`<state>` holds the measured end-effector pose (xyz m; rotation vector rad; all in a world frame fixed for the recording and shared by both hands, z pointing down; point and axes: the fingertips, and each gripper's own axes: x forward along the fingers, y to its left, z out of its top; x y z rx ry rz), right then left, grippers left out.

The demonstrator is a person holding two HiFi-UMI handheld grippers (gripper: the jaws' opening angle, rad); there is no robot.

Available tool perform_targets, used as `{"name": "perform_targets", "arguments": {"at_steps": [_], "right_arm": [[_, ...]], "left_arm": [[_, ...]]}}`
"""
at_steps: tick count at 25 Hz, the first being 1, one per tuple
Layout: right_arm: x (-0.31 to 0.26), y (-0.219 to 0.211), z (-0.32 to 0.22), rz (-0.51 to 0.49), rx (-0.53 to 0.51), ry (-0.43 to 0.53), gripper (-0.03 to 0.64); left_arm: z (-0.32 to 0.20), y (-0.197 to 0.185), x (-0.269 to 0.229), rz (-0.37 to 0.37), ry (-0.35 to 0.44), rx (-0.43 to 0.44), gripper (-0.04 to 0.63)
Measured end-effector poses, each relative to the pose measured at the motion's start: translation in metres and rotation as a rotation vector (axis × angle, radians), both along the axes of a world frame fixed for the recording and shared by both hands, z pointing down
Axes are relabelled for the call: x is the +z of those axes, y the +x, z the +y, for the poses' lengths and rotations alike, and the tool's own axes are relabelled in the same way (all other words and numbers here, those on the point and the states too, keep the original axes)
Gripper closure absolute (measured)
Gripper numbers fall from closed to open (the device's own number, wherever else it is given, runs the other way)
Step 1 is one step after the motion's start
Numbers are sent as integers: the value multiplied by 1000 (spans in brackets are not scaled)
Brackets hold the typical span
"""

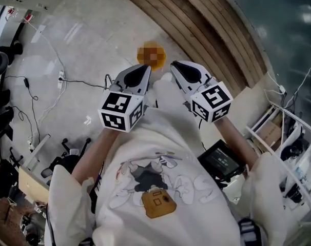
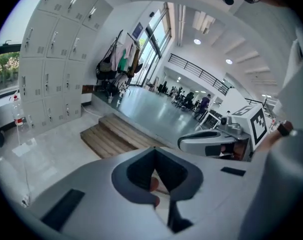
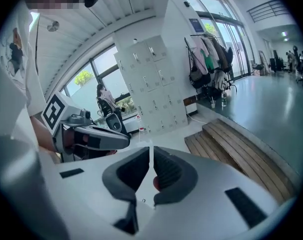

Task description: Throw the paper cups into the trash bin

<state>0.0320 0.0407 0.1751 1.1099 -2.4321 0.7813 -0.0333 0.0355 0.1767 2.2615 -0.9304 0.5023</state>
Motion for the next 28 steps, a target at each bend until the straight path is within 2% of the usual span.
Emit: {"name": "perform_targets", "arguments": {"at_steps": [4,8,12,15,19,28], "right_arm": [[-37,1,12,-47,38,68,588],[-52,5,21,-81,115,94,593],[-56,7,34,-83,169,109,609],[-53,3,46,-86,163,93,609],[-56,6,42,-68,170,121,610],[-48,10,43,-72,182,92,609]], "left_arm": [[4,13,-39,34,86,-14,589],[8,20,-63,23,166,-6,589],[18,25,-78,47,178,-18,589],[24,25,-81,49,181,-43,589],[20,18,-81,59,174,-64,589],[20,21,-76,67,161,-64,589]]}}
